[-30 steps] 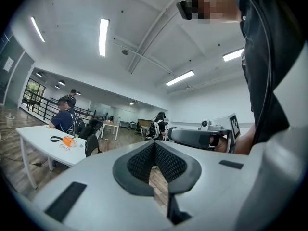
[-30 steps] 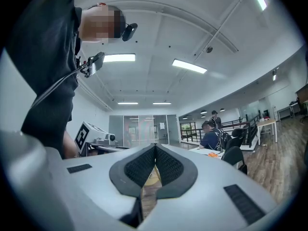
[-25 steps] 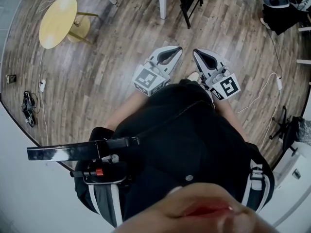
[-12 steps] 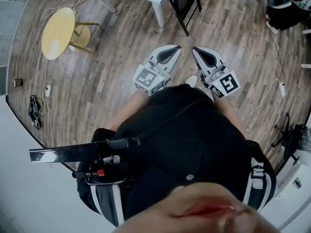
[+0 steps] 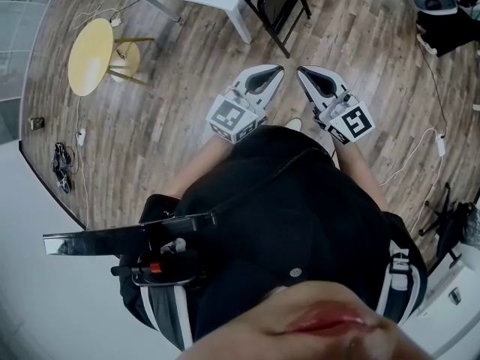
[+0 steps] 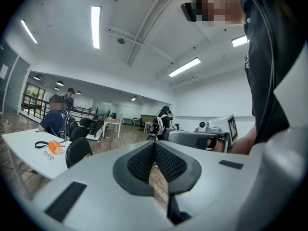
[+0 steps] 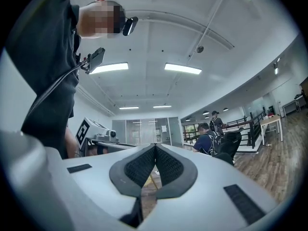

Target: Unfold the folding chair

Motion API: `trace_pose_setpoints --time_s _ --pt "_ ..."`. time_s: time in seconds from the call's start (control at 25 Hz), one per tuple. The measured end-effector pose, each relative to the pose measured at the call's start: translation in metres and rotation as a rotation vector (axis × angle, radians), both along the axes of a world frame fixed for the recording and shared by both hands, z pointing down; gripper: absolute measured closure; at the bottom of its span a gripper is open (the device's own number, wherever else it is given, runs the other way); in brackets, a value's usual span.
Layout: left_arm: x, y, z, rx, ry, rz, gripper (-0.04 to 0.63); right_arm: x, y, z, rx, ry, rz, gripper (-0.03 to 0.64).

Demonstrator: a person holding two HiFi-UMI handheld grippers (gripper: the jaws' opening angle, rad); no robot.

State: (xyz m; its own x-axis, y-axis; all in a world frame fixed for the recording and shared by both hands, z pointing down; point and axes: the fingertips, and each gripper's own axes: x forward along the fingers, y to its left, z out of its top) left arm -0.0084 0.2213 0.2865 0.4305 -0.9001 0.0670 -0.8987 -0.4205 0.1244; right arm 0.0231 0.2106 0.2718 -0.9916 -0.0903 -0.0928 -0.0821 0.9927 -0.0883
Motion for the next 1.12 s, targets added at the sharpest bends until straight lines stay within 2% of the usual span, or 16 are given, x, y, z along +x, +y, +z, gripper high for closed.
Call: trace_pose_setpoints --time_s 0.28,0.48,0.84,1.12 --pt "0.001 -0.031 0.008 -0.03 -0.022 -0.017 0.601 -0.004 -0.028 0.013 -0.06 -0.009 -0.023 0.609" --pt "-0.014 -0.05 0.011 -0.035 0.003 -0.024 0.601 -0.019 -0.048 0.024 -0.095 0.011 -0.02 0.609" --pt "-0.091 -0.107 0.023 -0.017 0.012 0.033 0.601 -0.092 -0.095 0.035 -0.098 0.079 0.017 0.609" --pt "-0.158 -0.15 0.019 -0.002 0.025 0.089 0.601 -0.159 -0.142 0.042 -0.129 0.121 0.093 0.609"
